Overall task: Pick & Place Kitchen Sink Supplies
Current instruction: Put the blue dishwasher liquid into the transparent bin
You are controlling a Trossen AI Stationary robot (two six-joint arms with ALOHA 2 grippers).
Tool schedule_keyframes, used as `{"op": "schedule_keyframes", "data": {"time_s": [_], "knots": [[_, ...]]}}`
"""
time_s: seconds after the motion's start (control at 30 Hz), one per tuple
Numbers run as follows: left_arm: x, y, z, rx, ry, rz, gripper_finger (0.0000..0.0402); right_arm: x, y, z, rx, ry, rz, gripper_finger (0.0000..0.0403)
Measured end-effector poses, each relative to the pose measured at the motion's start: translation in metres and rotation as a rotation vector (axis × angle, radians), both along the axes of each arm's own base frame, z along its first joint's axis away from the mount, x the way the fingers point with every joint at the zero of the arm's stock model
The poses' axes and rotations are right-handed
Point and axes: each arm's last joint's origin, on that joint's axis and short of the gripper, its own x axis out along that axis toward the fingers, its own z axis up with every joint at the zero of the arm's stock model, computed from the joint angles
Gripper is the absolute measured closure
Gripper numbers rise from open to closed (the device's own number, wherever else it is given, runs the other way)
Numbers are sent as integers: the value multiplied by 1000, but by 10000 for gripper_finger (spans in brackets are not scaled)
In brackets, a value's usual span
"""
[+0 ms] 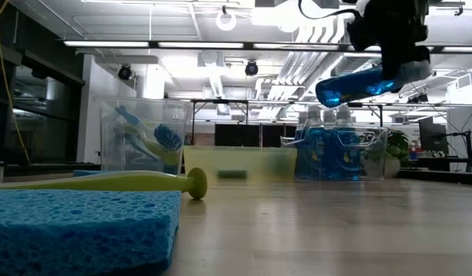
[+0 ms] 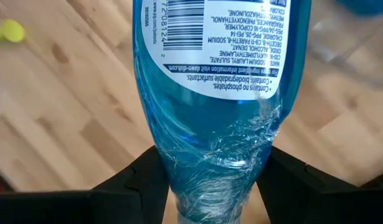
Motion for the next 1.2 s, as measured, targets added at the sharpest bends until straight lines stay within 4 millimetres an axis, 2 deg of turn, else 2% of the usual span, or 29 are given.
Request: {"op": "schedule_keyframes", "data": {"time_s": [0.3,0.6,0.77,0.97,1.07,1.2], "knots": [[0,1,0,-18,-15,58,220,-3,-12,0,-297,66,236,209],[0,2,0,-40,-24,92,220,-4,4,1,-655,251,616,209],[0,3,1,-48,-28,108,220,0,16,-5,-855,463,839,209],[0,3,0,-50,-29,111,220,13,15,-19,-1067,860,1064,210],[0,3,1,-51,-29,111,220,19,8,-24,-1103,1023,1143,210],[0,3,1,-54,-29,113,220,25,0,-31,-1067,1152,1255,210]]}}
